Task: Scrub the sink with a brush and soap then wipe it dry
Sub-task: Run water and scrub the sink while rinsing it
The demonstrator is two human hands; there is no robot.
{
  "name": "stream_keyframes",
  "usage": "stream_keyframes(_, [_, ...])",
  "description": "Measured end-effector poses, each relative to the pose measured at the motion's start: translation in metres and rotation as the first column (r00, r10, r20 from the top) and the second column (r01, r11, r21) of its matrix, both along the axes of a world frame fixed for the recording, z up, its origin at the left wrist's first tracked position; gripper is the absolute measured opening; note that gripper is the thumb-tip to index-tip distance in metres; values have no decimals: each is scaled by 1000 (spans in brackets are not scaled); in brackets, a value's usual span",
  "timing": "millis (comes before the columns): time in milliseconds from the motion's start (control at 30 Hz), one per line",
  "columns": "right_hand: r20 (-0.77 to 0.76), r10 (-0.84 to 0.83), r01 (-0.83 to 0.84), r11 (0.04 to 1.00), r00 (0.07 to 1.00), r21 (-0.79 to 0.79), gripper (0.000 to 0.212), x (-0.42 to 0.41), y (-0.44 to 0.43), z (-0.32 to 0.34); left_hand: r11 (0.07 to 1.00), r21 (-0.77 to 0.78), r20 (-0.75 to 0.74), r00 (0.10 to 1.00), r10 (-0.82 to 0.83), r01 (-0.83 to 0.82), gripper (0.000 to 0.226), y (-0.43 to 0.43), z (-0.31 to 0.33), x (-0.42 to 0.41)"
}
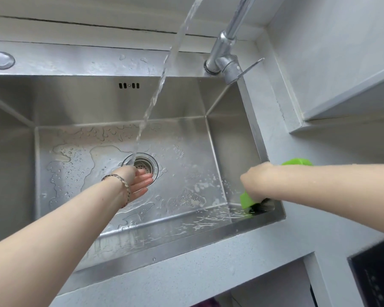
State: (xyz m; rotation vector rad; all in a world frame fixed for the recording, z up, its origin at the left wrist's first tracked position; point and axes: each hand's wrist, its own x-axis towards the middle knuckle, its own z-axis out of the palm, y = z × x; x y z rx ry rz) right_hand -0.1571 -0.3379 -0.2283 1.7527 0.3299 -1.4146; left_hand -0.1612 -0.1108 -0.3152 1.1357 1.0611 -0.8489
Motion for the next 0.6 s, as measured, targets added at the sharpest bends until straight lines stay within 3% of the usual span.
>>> stream_keyframes(67, [-61,12,-17,996,998,-88,21,31,3,1,1000,1,3,1000,2,-2,28,-2,0,1])
stream_keyframes(167, [-126,54,-77,980,990,-182,39,61,3,-8,1000,-5,-1,1000,6,-6,26,-6,-3,0])
stream_keyframes(233, [-174,96,-132,970,980,-205,37,58,5,-21,1000,-8,-17,1000,10,-10,24,-8,-7,-1])
stream_keyframes(300, [-191,152,-186,966,970,-180,30,50,6,-37,1000,-2,-25,999,20,-20,24,-9,-10,-1])
stream_keyframes(467, [-183,298,-303,953,937,-2,42,45,5,-86,999,17,-32,999,39,-39,25,-13,-16,1])
stream_keyframes(600, [-155,379,-378,925,912,34,48,31,3,-114,999,8,-50,998,50,-49,23,-11,-20,-3])
